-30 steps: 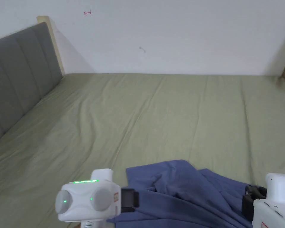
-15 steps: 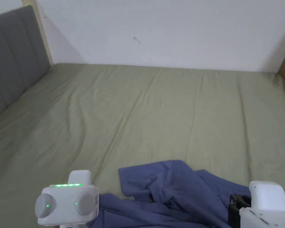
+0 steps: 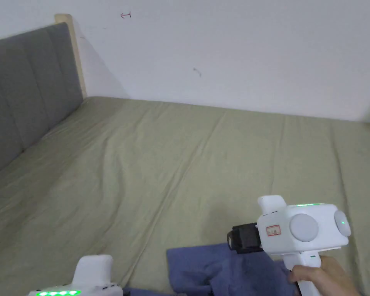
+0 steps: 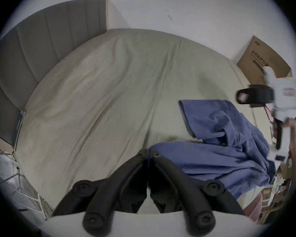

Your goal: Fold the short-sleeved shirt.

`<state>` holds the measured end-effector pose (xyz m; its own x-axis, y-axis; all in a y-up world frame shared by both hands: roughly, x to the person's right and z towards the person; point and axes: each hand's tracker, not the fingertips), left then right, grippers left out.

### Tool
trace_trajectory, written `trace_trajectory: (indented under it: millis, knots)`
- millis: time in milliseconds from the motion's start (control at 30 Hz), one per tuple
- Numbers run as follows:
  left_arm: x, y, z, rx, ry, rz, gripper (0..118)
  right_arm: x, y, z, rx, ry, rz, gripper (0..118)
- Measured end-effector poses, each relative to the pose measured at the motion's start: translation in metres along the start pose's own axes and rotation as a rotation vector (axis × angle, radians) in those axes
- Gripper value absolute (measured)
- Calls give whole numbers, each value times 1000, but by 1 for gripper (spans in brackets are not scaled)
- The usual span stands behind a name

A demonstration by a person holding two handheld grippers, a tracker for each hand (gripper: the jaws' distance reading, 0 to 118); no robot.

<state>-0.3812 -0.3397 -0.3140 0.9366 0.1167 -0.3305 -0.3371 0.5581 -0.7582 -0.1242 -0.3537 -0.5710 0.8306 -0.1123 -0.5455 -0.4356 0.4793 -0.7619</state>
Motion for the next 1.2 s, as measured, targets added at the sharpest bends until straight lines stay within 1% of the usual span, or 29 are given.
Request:
trace_trajectory:
  millis: [67,100,133,167,200,233,267,300,333,400,467,533,567,633,733,767,833,900,1000,1033,1100,1200]
  knots:
    - [2,0,0,-1,-4,-17,0,2,7,-31,-57,-33,60,84]
    - [1,1,0,-2,-4,-19,0,5,-3,-46,-97,-44,66,80]
    - [1,1,-1,-8,-6,-25,0,9,-5,-57,-147,-37,73,80]
    - [2,1,-1,-13,-1,-39,0,13,-6,-56,-151,-20,54,77]
    - [3,1,-1,-13,6,-44,0,14,-2,-47,-114,13,42,63]
    - [4,1,0,-9,10,-50,0,15,-1,-37,-124,13,22,18]
    - [4,1,2,-9,9,-55,0,16,0,-27,-107,-10,18,1]
    - [6,2,4,-4,6,-61,0,18,-2,-19,-81,-15,44,1]
    - [7,2,5,1,8,-67,0,20,-4,-13,-75,-18,49,1]
    - [7,5,10,2,21,-62,0,30,-6,-4,-99,42,-13,1]
    - [9,7,20,8,25,-54,0,35,-10,17,-66,13,-34,1]
    - [12,10,33,37,49,-79,0,39,-9,40,0,-29,-16,1]
    - [14,13,41,54,65,-102,0,44,-9,59,30,-38,-24,1]
    - [17,19,58,92,77,-107,0,58,-8,93,95,-25,-67,1]
    - [19,29,89,155,90,-98,0,75,-15,156,198,-61,-92,1]
    - [20,31,101,190,109,-107,0,64,-28,188,239,-79,-97,1]
    - [22,35,120,234,166,-117,0,73,-40,224,303,-94,-112,1]
    - [21,39,139,263,191,-98,0,80,-56,265,369,-118,-147,1]
    - [17,46,168,313,138,-33,0,98,-82,314,449,-138,-178,1]
    - [16,47,175,327,132,-33,0,106,-89,324,478,-147,-204,1]
    - [18,51,189,348,175,-69,0,122,-107,346,500,-159,-297,1]
    - [18,58,203,382,197,-88,0,138,-135,369,556,-131,-372,1]
